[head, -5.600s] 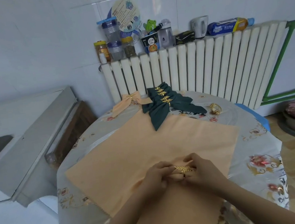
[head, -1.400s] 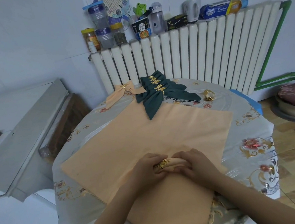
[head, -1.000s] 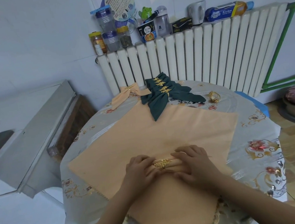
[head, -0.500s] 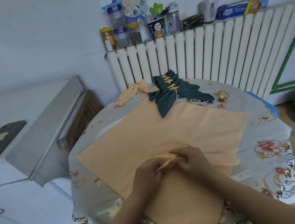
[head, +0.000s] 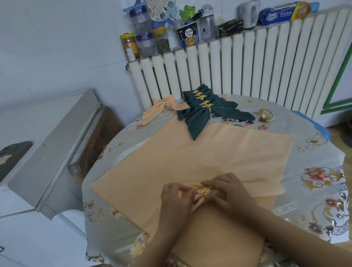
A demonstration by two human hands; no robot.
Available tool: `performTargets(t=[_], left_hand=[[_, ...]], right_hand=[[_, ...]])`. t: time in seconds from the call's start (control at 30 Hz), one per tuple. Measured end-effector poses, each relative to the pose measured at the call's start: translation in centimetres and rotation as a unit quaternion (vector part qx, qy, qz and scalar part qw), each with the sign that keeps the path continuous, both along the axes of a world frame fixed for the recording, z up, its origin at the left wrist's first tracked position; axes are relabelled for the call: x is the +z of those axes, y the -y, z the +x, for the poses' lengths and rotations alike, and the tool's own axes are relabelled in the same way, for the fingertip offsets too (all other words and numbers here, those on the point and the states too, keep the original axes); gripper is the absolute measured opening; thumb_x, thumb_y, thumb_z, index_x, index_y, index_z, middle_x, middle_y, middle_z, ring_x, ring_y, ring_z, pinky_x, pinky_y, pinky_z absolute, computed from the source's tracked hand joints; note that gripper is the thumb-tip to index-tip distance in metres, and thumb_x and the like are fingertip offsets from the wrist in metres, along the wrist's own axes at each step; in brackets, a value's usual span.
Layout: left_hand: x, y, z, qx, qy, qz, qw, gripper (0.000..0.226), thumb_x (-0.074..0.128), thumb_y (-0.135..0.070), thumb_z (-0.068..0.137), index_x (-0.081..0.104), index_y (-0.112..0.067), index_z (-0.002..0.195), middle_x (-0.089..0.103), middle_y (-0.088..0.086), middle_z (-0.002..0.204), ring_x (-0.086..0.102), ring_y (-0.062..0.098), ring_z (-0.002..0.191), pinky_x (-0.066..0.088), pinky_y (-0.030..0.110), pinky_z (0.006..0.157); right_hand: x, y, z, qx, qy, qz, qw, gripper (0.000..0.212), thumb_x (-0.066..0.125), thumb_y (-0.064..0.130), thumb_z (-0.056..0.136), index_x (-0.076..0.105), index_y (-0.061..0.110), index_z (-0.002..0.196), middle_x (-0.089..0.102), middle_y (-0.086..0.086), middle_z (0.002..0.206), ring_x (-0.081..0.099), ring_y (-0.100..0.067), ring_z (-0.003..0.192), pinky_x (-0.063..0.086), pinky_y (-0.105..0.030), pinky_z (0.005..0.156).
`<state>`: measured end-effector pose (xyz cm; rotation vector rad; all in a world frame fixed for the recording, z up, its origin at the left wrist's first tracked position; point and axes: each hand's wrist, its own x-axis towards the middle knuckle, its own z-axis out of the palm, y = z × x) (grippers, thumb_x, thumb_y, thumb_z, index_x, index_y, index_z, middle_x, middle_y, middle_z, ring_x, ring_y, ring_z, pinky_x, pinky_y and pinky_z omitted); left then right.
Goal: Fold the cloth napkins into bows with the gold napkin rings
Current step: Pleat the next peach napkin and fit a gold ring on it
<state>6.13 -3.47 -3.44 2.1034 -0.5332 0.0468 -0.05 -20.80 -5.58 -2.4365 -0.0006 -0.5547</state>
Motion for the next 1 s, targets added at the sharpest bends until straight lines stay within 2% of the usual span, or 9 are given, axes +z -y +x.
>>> performTargets(t=[0.13, 0.27, 0.33, 0.47, 0.53, 0.63, 0.73, 0.87, 1.0], left_hand=[[0.9, 0.4, 1.0, -0.005, -0.168, 0.055, 0.984, 0.049, 0.074, -0.031, 0.079, 0.045, -0.023, 0.117, 0.056, -0.005, 0.099, 0.053, 0.011, 0.091, 0.037, 0.019, 0.074], [0.8, -0.1, 1.6, -0.054, -0.165, 0.083, 0.981, 0.035, 0.082, -0.034, 0.068, 0.061, -0.02, 0.092, 0.062, -0.012, 0.082, 0.056, 0.004, 0.074, 0.038, 0.009, 0.056], [1.2, -0.2, 1.9, -0.083, -0.15, 0.1, 0.98, 0.045, 0.08, -0.043, 0.057, 0.063, -0.019, 0.092, 0.063, -0.009, 0.085, 0.056, 0.005, 0.076, 0.04, 0.014, 0.061], [3.4, 0.8, 2.3, -0.175, -0.071, 0.228, 0.955, 0.072, 0.08, -0.041, 0.062, 0.052, -0.032, 0.128, 0.054, -0.012, 0.127, 0.043, 0.005, 0.123, 0.031, 0.022, 0.102], [4.0, 1.8, 2.3, -0.205, -0.011, 0.318, 0.926, 0.068, 0.076, -0.038, 0.072, 0.048, -0.033, 0.134, 0.058, -0.014, 0.128, 0.041, 0.0, 0.125, 0.024, 0.023, 0.102], [4.4, 3.4, 2.1, -0.244, -0.016, 0.361, 0.9, 0.051, 0.072, -0.034, 0.076, 0.06, -0.026, 0.124, 0.065, -0.006, 0.118, 0.057, 0.009, 0.112, 0.043, 0.027, 0.095], [4.8, 4.2, 2.2, -0.259, -0.048, 0.347, 0.9, 0.037, 0.072, -0.034, 0.071, 0.071, -0.019, 0.104, 0.069, 0.001, 0.103, 0.061, 0.017, 0.096, 0.049, 0.033, 0.082], [5.0, 4.1, 2.7, -0.232, -0.107, 0.285, 0.924, 0.036, 0.076, -0.043, 0.07, 0.071, -0.013, 0.089, 0.064, 0.01, 0.087, 0.053, 0.015, 0.076, 0.037, 0.031, 0.066], [6.0, 3.5, 3.0, -0.177, -0.193, 0.154, 0.953, 0.048, 0.077, -0.036, 0.073, 0.066, -0.011, 0.112, 0.062, -0.001, 0.101, 0.055, 0.013, 0.091, 0.038, 0.024, 0.075]], right_hand=[[0.8, 0.4, -0.8, -0.038, -0.045, 0.073, 0.996, 0.075, 0.045, 0.062, 0.072, 0.051, 0.017, 0.132, 0.055, 0.001, 0.121, 0.043, -0.014, 0.113, 0.028, -0.018, 0.097], [1.0, 1.8, -1.0, -0.146, -0.17, -0.002, 0.975, 0.07, 0.042, 0.065, 0.082, 0.053, 0.015, 0.129, 0.059, -0.007, 0.122, 0.05, -0.027, 0.114, 0.037, -0.033, 0.097], [1.2, 1.9, -1.0, -0.132, -0.194, -0.013, 0.972, 0.067, 0.04, 0.068, 0.078, 0.063, 0.017, 0.114, 0.064, -0.001, 0.118, 0.056, -0.023, 0.107, 0.041, -0.033, 0.09], [1.6, 1.8, -1.3, -0.083, -0.178, 0.014, 0.98, 0.037, 0.055, 0.041, 0.091, 0.061, 0.017, 0.118, 0.061, 0.003, 0.124, 0.055, -0.017, 0.11, 0.039, -0.029, 0.091], [1.7, 1.8, -1.7, -0.08, -0.174, 0.009, 0.981, 0.043, 0.051, 0.044, 0.093, 0.056, 0.017, 0.126, 0.059, 0.0, 0.127, 0.053, -0.018, 0.114, 0.036, -0.029, 0.094], [1.7, 1.3, -2.2, -0.078, -0.168, 0.019, 0.983, 0.053, 0.043, 0.045, 0.094, 0.044, 0.015, 0.138, 0.053, -0.007, 0.128, 0.052, -0.021, 0.114, 0.035, -0.028, 0.095], [1.7, 1.0, -2.8, -0.099, -0.142, 0.051, 0.984, 0.051, 0.036, 0.039, 0.099, 0.032, 0.017, 0.144, 0.045, -0.006, 0.126, 0.052, -0.019, 0.106, 0.036, -0.024, 0.087], [2.0, 1.2, -3.2, -0.121, -0.111, 0.105, 0.981, 0.044, 0.039, 0.03, 0.099, 0.034, 0.019, 0.142, 0.044, -0.004, 0.124, 0.05, -0.01, 0.092, 0.035, -0.019, 0.083], [2.0, 0.5, -3.1, -0.143, -0.05, 0.158, 0.976, 0.043, 0.05, 0.018, 0.095, 0.039, 0.013, 0.136, 0.046, 0.003, 0.096, 0.045, -0.003, 0.076, 0.033, -0.014, 0.066]])
